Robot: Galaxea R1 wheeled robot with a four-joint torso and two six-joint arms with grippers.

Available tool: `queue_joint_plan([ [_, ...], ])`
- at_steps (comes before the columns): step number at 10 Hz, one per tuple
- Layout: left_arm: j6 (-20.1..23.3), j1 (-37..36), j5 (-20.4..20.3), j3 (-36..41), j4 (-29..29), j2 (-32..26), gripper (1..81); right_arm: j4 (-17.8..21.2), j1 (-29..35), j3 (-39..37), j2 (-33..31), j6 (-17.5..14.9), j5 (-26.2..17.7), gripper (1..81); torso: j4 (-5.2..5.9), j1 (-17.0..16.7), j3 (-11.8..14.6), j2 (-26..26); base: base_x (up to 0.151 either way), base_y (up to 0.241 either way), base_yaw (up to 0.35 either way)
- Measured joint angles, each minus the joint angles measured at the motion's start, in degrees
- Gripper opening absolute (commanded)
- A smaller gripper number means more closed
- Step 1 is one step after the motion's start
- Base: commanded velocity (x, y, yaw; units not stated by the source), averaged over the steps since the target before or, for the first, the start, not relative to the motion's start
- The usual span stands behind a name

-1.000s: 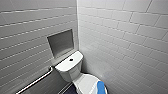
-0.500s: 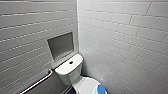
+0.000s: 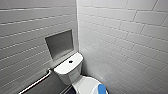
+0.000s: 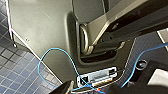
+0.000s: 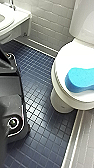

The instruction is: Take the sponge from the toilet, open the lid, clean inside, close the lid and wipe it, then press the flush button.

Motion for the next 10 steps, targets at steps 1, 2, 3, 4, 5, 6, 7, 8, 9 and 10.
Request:
queue_joint_plan([
  [1,0.0,0.23,0.01,-0.3,0.0,0.3,81.1,0.0,2.07,0.34,0.2,0.33,-0.77,81.1,0.0,1.35,-1.99,-2.12,0.0,0.0,0.0],
  [2,0.0,0.11,-0.13,-0.99,0.0,0.94,81.1,0.0,3.45,0.34,0.28,0.66,-1.45,81.1,0.0,2.71,-3.95,-4.22,0.0,0.0,0.0],
  [3,0.0,-0.02,-0.38,-2.18,0.0,1.9,81.1,0.0,4.8,0.17,0.28,1.06,-2.69,81.1,0.0,4.06,-5.96,-6.34,0.0,0.0,0.0],
  [4,0.0,-0.07,-0.54,-3.63,0.0,2.97,81.1,0.0,5.99,-0.07,0.28,1.1,-3.67,81.1,0.0,5.44,-7.98,-8.5,0.0,0.0,0.0],
  [5,0.0,-0.02,-0.63,-5.23,0.0,3.95,81.1,0.0,7.61,-0.46,0.33,1.12,-4.51,81.1,0.0,6.8,-9.99,-10.62,0.0,0.0,0.0],
  [6,0.02,-0.02,-0.63,-6.51,0.0,4.58,81.1,0.0,9.07,-1.05,0.5,1.51,-5.39,81.1,0.0,7.95,-11.63,-12.39,0.0,0.0,0.0],
  [7,0.0,0.06,-0.6,-7.23,0.0,4.94,81.1,-0.02,10.42,-1.71,1.02,1.82,-6.68,81.1,0.0,9.01,-12.52,-13.95,0.0,0.0,0.0],
  [8,0.0,0.11,-0.82,-7.36,0.0,5.05,81.1,-0.02,11.87,-2.12,1.76,1.97,-7.49,81.1,0.0,10.1,-13.02,-15.72,0.0,0.0,0.0],
  [9,0.02,0.22,-0.77,-7.36,-0.02,5.11,81.1,-0.02,12.7,-3.47,3.02,2.11,-8.42,81.1,0.0,11.38,-13.29,-17.75,0.0,0.0,0.0],
  [10,0.02,0.3,-0.79,-7.36,0.0,5.22,81.1,-0.02,13.09,-4.55,4.24,2.11,-9.24,81.1,0.0,12.67,-13.33,-19.82,0.0,0.0,0.0],
])
